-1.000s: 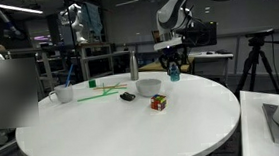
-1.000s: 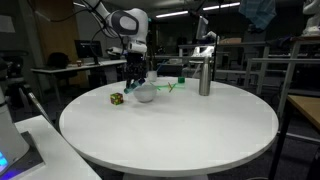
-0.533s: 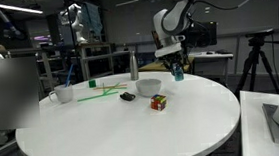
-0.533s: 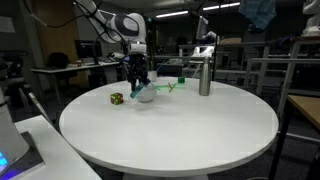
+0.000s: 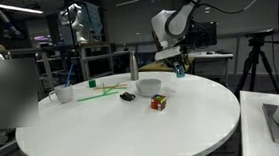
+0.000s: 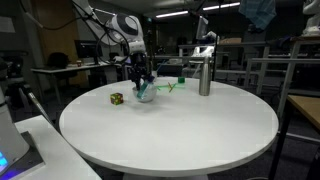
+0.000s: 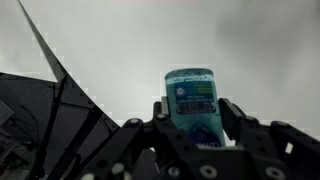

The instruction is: Take the bottle out of the bowl and put it on the table

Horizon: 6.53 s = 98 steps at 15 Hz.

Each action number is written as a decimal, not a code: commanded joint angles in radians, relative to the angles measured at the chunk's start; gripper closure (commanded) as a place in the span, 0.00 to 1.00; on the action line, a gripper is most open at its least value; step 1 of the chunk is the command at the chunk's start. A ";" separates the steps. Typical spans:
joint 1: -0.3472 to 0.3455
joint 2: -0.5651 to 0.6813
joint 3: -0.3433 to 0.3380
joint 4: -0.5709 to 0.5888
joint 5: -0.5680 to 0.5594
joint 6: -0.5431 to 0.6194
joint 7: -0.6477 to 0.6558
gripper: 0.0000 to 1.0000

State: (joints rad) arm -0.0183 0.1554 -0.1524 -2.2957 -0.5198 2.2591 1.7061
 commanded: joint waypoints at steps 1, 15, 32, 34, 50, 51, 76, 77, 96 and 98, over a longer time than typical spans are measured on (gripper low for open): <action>0.013 0.013 -0.004 0.015 -0.099 -0.024 0.117 0.72; 0.005 0.081 -0.009 0.019 -0.301 -0.023 0.358 0.72; -0.007 0.202 0.003 0.072 -0.510 0.011 0.521 0.72; -0.010 0.236 0.001 0.090 -0.522 0.017 0.515 0.72; -0.052 0.297 -0.026 0.157 -0.515 0.171 0.566 0.72; -0.052 0.297 -0.031 0.156 -0.518 0.185 0.578 0.72; -0.059 0.349 -0.096 0.158 -0.601 0.215 0.625 0.72; -0.059 0.350 -0.096 0.159 -0.603 0.214 0.625 0.72; -0.078 0.378 -0.078 0.169 -0.708 0.214 0.705 0.72; -0.081 0.388 -0.078 0.172 -0.706 0.216 0.704 0.72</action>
State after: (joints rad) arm -0.0723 0.5182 -0.2436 -2.1470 -1.2023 2.4622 2.3828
